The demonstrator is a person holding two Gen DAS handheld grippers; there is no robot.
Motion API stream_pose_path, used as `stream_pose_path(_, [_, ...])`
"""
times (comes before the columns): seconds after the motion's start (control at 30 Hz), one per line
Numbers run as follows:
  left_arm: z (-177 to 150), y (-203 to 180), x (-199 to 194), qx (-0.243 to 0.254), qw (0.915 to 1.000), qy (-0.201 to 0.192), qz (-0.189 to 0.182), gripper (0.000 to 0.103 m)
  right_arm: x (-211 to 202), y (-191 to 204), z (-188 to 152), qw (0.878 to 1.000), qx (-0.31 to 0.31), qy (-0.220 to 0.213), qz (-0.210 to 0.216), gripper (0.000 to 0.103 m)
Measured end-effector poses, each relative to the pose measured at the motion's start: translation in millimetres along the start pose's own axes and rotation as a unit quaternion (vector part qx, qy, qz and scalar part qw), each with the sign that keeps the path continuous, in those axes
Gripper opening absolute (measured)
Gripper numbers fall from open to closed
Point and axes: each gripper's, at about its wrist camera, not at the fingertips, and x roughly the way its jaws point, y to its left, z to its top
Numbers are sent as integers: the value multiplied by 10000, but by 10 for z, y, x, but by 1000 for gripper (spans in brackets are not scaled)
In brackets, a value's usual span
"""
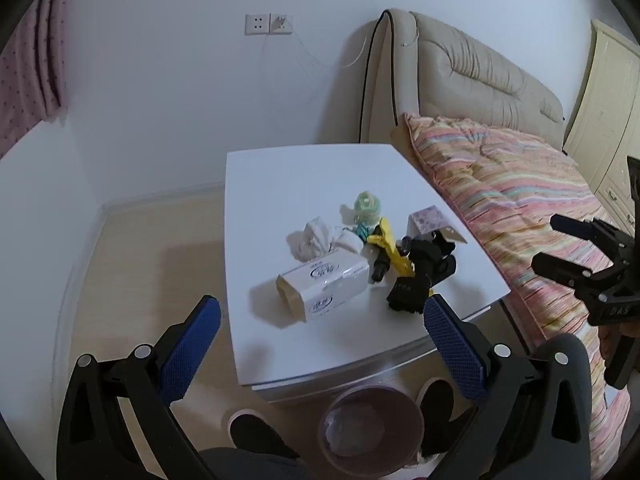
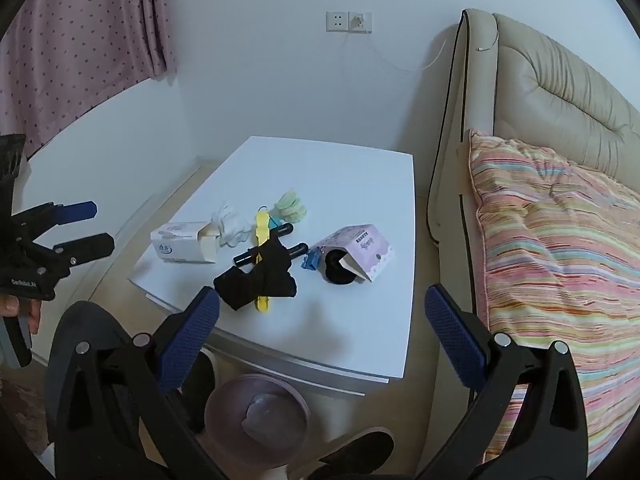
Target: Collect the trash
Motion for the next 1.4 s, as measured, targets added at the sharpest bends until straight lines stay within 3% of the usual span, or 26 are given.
stream_pose_path(1.4, [51, -72, 18, -57, 9999, 91, 22, 97, 33, 15, 7, 10000, -15, 56, 49, 100])
